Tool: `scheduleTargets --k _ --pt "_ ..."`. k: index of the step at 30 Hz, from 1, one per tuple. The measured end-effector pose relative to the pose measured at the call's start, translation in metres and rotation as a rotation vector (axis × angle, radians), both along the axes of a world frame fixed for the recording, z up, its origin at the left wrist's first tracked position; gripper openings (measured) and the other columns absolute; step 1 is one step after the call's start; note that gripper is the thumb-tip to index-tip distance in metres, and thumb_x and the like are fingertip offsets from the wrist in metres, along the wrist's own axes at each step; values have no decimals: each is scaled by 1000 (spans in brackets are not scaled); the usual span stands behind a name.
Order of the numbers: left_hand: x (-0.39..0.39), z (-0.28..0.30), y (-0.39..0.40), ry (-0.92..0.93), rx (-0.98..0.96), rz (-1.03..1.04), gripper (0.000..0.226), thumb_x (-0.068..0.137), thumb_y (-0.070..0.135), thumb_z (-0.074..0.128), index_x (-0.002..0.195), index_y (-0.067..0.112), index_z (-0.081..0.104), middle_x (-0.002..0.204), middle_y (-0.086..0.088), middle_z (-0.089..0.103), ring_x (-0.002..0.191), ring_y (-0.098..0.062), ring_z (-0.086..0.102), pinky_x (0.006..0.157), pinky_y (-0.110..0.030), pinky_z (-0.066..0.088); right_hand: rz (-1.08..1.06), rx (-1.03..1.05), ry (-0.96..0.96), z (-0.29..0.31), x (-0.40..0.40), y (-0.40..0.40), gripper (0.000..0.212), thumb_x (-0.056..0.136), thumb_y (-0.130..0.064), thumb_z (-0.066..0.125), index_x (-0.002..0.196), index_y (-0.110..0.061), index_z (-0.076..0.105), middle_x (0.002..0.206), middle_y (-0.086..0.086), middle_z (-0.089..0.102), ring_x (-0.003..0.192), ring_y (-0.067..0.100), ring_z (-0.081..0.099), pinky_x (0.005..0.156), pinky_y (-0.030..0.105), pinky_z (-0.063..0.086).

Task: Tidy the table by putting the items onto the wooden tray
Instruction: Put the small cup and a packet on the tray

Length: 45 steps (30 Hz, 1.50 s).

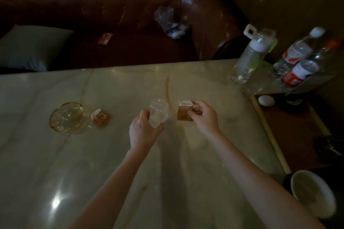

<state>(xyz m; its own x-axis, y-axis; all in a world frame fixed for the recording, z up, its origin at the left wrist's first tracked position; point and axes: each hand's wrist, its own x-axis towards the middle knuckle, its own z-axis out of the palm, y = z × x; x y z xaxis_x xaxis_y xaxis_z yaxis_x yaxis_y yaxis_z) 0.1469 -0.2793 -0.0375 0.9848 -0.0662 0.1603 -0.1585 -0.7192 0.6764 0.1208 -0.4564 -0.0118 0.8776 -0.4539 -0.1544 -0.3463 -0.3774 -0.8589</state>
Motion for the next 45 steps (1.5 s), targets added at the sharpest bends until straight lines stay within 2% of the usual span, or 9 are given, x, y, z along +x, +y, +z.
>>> scheduleTargets --k 9,15,19,24,27,30,37,42,45 --pt "-32 29 -103 -51 -22 -165 43 57 25 81 85 4 56 81 -10 65 73 -32 59 62 -31 37 -235 38 -59 34 -52 -105 32 79 -6 65 111 -7 58 96 10 65 85 16 59 75 25 43" --pt "-56 32 -180 -43 -42 -260 46 59 28 81 88 3 55 83 -10 64 73 -33 58 62 -31 35 -389 49 -49 36 -90 -182 33 81 -4 63 113 -4 56 106 17 65 98 26 63 81 29 48" --pt "-68 27 -228 -51 -48 -315 46 60 28 81 90 4 55 84 -10 65 73 -32 59 61 -29 36 -447 94 -35 32 -109 -224 30 84 -4 60 113 -7 56 109 14 65 92 17 61 80 27 49" --pt "-74 21 -280 -66 -37 -342 46 62 28 79 94 4 56 88 -10 66 75 -30 61 60 -29 36 -497 169 25 20 -119 -268 32 86 -7 58 117 -11 52 116 12 61 97 17 58 85 30 48" --pt "-73 11 -306 -87 -24 -365 48 63 36 78 92 5 56 84 -10 66 70 -32 61 57 -33 42 -527 194 28 11 -120 -284 32 86 -1 55 118 -5 51 118 16 60 102 22 59 82 28 46" --pt "-72 -1 -328 -97 11 -370 50 64 42 76 89 5 54 82 -12 64 68 -32 60 55 -33 40 -533 187 51 -1 -119 -295 31 86 4 53 117 0 51 117 20 59 107 28 59 80 26 44" --pt "-69 -28 -369 -90 28 -378 46 60 30 80 89 4 57 80 -13 64 71 -31 59 56 -29 35 -481 144 107 -28 -111 -317 31 87 5 50 118 3 49 123 19 55 117 28 53 88 23 40" --pt "-66 -39 -383 -61 95 -336 48 58 33 81 89 4 57 76 -12 64 70 -31 58 56 -29 34 -482 56 141 -42 -105 -323 30 86 2 53 116 0 53 121 18 59 116 27 54 95 32 45" --pt "-65 -44 -388 -130 146 -328 54 50 36 86 81 3 57 68 -12 63 66 -31 58 60 -34 42 -485 -31 180 -50 -103 -326 29 86 -1 56 115 0 54 120 18 59 116 30 53 98 38 45"
